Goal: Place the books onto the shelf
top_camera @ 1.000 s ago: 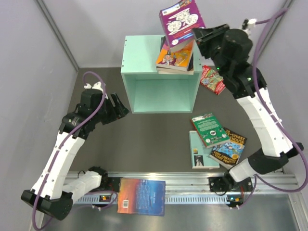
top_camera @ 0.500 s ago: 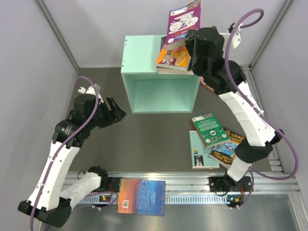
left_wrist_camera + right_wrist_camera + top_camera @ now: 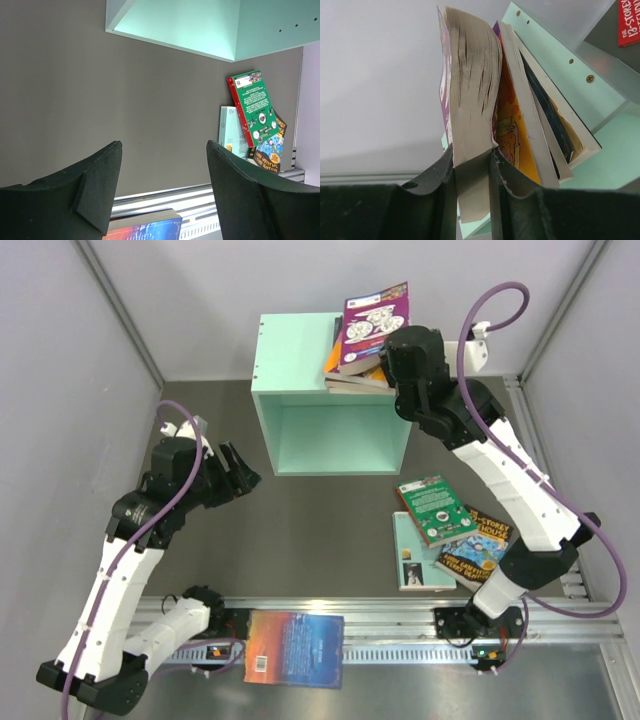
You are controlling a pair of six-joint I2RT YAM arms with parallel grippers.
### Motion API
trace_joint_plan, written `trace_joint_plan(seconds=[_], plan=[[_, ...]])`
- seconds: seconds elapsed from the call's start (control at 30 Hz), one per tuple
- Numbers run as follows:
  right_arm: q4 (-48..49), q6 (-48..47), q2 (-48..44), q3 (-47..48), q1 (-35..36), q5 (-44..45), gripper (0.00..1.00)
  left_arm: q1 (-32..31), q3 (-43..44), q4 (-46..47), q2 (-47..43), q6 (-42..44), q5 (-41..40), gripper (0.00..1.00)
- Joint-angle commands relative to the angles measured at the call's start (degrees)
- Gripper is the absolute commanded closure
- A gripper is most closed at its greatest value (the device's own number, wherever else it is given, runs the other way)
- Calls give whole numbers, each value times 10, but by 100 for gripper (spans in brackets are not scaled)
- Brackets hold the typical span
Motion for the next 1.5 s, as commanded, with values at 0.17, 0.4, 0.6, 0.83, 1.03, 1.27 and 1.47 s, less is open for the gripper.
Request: trace_joint_plan(seconds=[0.17, 0.4, 0.6, 0.83, 1.03, 1.27, 1.47], plan=[[36, 72, -53, -36, 2, -23, 100, 0, -14, -14, -28, -1, -2, 27], [36, 75, -54, -46, 2, -57, 80, 0, -23, -14, -39, -1, -5, 27], [43, 59, -59, -47, 2, -37, 38, 0, -24, -15, -40, 6, -9, 27], [46, 14, -78, -57, 0, -10, 30, 0, -23, -14, -39, 14, -12, 26], [44, -47, -165, -129, -22, 23, 28, 0, -7, -10, -26, 21, -18, 25], [93, -143, -253, -219, -109, 6, 32, 0, 114, 15, 52, 34, -16, 23], [199, -225, -252, -255, -189, -115, 100, 0, 294, 67, 208, 44, -14, 28]])
